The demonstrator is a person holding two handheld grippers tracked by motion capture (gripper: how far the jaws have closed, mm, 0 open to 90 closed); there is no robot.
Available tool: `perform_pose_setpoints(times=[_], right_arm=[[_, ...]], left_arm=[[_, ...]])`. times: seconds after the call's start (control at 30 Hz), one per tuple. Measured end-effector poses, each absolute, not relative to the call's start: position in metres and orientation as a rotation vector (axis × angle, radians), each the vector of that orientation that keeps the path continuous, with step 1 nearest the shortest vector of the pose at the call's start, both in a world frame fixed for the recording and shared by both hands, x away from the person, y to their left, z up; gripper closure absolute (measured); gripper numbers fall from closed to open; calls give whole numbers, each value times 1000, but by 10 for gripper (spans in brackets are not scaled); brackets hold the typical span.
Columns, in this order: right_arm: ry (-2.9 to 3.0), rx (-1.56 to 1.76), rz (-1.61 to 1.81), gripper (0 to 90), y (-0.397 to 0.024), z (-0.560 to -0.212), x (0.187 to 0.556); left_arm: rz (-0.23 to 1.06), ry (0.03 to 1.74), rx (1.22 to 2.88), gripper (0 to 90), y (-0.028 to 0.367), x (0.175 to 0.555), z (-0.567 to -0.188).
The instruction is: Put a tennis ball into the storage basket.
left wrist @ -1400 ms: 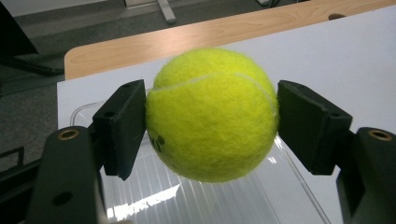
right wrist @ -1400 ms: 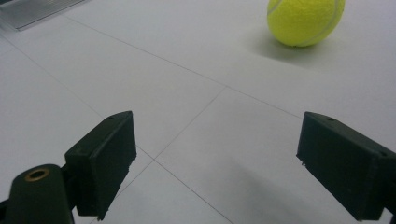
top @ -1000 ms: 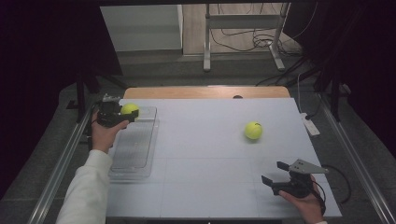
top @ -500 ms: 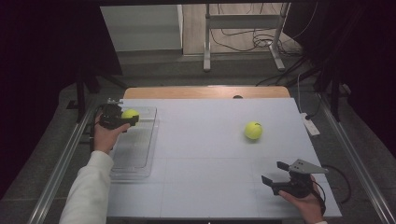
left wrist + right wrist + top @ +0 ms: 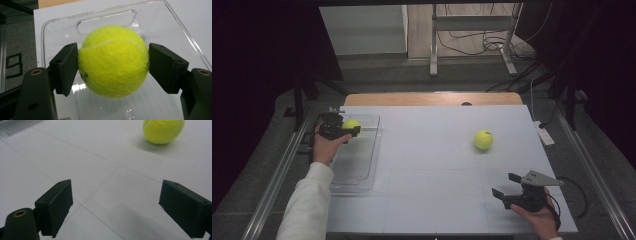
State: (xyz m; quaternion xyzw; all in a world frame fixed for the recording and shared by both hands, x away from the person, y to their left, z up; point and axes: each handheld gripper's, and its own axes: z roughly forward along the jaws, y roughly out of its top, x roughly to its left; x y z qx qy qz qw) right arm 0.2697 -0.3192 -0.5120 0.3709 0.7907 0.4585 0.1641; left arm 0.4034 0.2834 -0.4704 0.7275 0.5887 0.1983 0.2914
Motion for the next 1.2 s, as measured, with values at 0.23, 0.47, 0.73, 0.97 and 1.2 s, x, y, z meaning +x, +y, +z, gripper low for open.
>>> perform_pose_setpoints(times=[0.23,0.47,0.73,0.97,1.2], right_arm=[[2255,1059,1307,120,-319,-512,270],[2255,1059,1306,120,-319,-512,269],[2251,1070,1312,120,-320,-512,271],[2248,1078,1323,120,-320,-512,272],[2234,1098,1341,120,-323,-512,271]], left_arm=[[446,1564,1860,105,286,404,-469],[433,1539,1863,122,284,400,-467],[437,1496,1864,143,281,395,-462],[429,1443,1861,144,277,387,-456],[409,1374,1853,147,272,377,-449]])
